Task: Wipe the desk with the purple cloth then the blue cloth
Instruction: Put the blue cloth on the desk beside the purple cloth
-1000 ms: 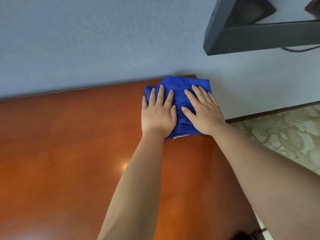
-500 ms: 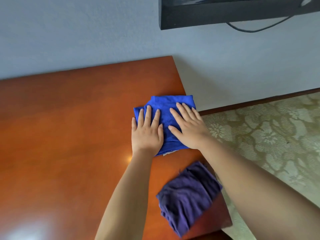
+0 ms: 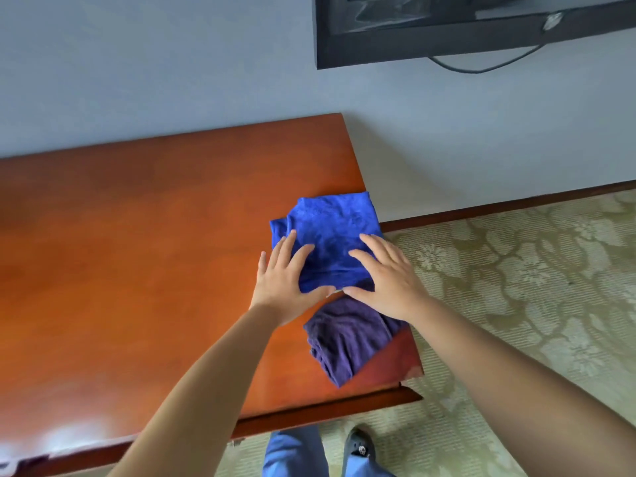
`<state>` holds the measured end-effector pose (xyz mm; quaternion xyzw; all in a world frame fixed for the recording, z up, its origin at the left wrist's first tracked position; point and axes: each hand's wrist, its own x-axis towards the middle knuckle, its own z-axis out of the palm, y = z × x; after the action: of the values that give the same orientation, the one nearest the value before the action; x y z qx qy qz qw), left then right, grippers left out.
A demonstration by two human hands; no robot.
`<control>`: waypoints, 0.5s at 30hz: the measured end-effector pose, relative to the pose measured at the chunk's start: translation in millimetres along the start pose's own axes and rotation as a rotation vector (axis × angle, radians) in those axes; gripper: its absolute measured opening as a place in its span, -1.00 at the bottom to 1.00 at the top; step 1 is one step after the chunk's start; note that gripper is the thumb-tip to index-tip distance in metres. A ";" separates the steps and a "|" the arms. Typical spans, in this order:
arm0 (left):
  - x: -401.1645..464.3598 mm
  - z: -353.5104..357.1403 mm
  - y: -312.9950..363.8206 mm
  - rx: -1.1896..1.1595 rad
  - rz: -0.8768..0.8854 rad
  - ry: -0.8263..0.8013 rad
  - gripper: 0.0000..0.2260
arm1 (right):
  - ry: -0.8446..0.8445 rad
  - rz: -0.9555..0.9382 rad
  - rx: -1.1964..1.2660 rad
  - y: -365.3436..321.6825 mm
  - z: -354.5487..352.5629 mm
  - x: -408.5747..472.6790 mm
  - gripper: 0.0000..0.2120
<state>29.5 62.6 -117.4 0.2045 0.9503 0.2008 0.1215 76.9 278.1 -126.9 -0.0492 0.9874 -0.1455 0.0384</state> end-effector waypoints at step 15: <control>-54.1 3.2 31.0 0.260 -0.063 -0.199 -0.72 | 0.080 0.104 -0.067 -38.3 19.1 -39.0 -0.73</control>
<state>89.0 65.9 -98.9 0.2075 0.9575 0.0508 0.1939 120.6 240.4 -131.6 0.0067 0.9937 -0.1118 0.0046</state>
